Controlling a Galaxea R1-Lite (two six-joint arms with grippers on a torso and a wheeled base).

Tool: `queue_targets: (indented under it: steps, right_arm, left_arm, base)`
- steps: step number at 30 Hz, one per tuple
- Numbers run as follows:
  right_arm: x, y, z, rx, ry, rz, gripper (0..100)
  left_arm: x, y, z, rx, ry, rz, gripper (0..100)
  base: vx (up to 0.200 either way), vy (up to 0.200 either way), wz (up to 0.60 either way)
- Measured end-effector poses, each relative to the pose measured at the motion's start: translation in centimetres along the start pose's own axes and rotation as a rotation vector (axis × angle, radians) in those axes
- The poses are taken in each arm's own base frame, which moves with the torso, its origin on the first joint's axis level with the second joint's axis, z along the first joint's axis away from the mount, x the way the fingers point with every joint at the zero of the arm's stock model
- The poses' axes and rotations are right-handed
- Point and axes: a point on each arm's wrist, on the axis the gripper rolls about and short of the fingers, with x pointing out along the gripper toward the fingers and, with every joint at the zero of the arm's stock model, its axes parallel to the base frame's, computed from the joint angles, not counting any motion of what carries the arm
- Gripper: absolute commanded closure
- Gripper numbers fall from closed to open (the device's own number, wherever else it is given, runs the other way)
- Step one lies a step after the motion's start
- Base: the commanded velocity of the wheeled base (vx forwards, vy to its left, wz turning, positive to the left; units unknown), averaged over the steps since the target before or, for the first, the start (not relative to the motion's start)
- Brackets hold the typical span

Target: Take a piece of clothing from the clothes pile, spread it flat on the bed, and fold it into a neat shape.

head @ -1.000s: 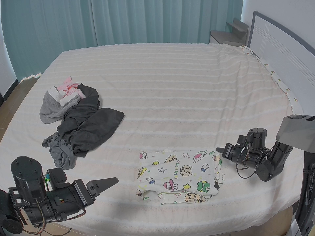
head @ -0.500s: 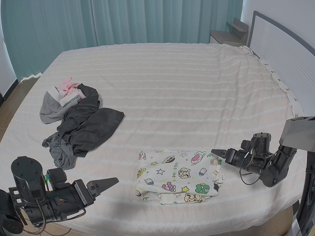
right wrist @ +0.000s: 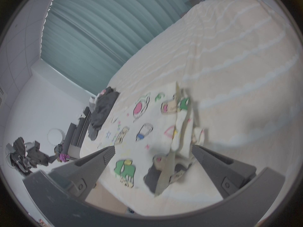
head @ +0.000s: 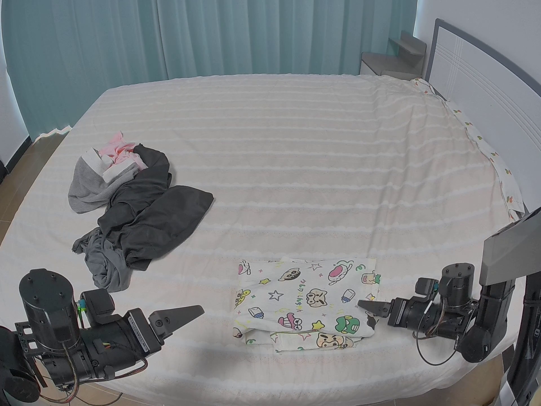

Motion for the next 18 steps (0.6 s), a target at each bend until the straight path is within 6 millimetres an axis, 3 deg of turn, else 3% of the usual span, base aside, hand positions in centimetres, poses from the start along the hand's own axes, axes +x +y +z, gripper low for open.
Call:
queue_targets:
  steps: [9, 10, 18]
  right_arm:
    - [0.7, 1.6, -2.7, -0.034, 0.114, 0.044, 0]
    - [0.8, 1.7, -2.8, -0.037, 0.118, 0.047, 100]
    - [1.0, 1.9, -3.3, -0.044, 0.136, 0.052, 100]
  left_arm:
    - [0.0, 0.0, 0.0, -0.001, -0.001, -0.002, 0]
    - [0.0, 0.0, 0.0, 0.0, -0.001, -0.002, 0]
    - [0.0, 0.0, 0.0, -0.001, -0.001, -0.002, 0]
  base:
    - [0.0, 0.0, 0.0]
    - [0.0, 0.0, 0.0]
    - [0.0, 0.0, 0.0]
